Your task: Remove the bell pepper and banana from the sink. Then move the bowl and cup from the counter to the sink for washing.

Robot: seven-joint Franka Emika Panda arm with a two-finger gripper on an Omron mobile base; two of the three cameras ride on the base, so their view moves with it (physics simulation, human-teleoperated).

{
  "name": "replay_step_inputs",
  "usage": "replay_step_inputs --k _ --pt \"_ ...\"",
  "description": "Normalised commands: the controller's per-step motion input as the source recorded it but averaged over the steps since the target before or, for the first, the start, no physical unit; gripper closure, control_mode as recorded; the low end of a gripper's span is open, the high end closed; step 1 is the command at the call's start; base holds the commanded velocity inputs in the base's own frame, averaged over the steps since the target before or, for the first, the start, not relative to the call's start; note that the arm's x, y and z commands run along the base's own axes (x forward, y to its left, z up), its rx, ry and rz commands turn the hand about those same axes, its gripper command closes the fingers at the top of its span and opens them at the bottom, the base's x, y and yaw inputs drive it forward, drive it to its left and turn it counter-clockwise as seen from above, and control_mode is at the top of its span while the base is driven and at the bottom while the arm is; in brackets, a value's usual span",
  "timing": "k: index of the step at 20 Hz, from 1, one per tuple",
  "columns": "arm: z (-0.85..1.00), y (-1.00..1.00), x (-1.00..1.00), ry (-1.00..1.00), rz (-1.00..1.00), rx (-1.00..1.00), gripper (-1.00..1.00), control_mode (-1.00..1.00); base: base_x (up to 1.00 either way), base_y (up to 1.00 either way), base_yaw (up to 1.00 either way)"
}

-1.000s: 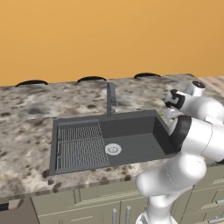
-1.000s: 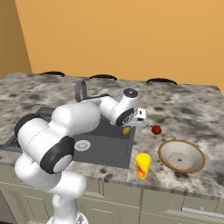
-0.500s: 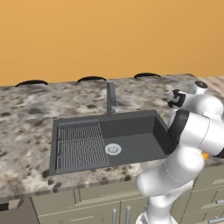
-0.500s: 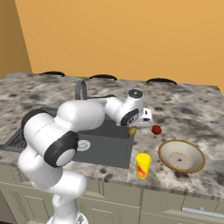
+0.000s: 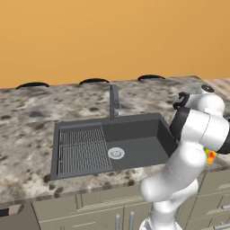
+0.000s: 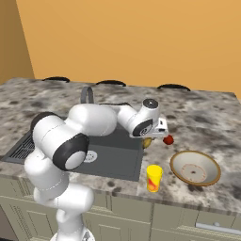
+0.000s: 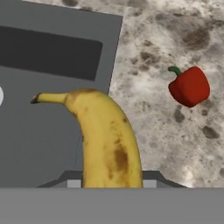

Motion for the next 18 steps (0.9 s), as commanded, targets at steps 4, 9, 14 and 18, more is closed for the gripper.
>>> replay_step_inputs --k 4,9,14,18 --pt "-0.12 -0.28 0.07 0.00 0.04 -0.03 1.00 -1.00 0.00 0.00 0.00" --pt "-0.15 -0.27 0.11 0.00 0.04 -0.02 1.00 -1.00 0.00 0.00 0.00" --pt "-0.15 -0.20 0.08 0.00 0.05 0.00 1.00 -1.00 0.00 0.00 0.00" --pt "-0.16 -0.17 0.14 0.01 0.06 0.00 1.00 -1.00 0.00 0.00 0.00"
